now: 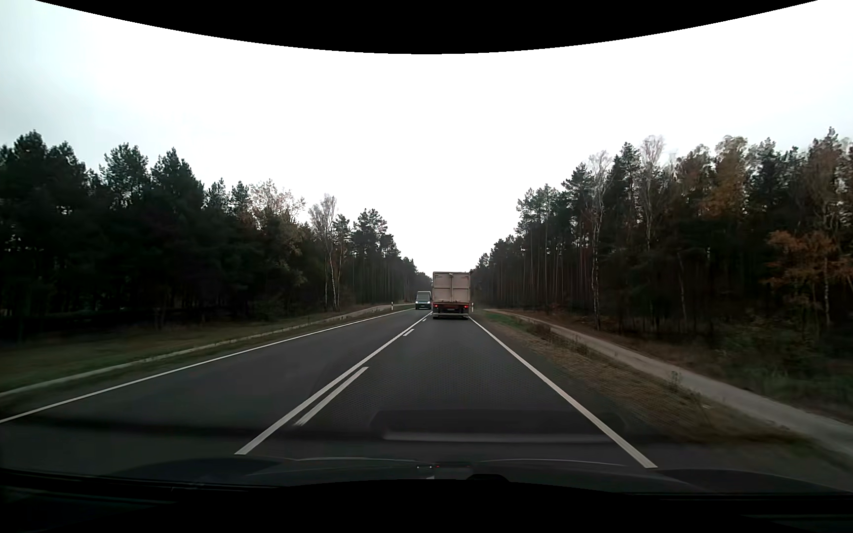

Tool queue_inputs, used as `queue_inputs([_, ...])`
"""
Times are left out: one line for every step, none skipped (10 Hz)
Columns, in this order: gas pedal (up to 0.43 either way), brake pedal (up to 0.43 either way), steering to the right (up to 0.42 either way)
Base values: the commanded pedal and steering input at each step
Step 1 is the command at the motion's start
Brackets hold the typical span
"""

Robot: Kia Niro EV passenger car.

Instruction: Follow the waypoints while adhering to traffic rules and regulations

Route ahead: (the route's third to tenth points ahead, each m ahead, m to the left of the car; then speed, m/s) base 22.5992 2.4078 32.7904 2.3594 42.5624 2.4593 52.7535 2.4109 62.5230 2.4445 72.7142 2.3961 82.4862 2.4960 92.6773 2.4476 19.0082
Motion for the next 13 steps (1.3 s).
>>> queue_inputs([0.169, 0.0, 0.002])
queue_inputs([0.169, 0.0, 0.002])
queue_inputs([0.169, 0.0, 0.002])
queue_inputs([0.169, 0.0, 0.001])
queue_inputs([0.169, 0.0, 0.001])
queue_inputs([0.169, 0.0, 0.001])
queue_inputs([0.169, 0.0, 0.001])
queue_inputs([0.169, 0.0, 0.001])
queue_inputs([0.169, 0.0, 0.001])
queue_inputs([0.169, 0.0, 0.001])
queue_inputs([0.169, 0.0, 0.001])
queue_inputs([0.169, 0.0, 0.001])
queue_inputs([0.169, 0.0, 0.001])
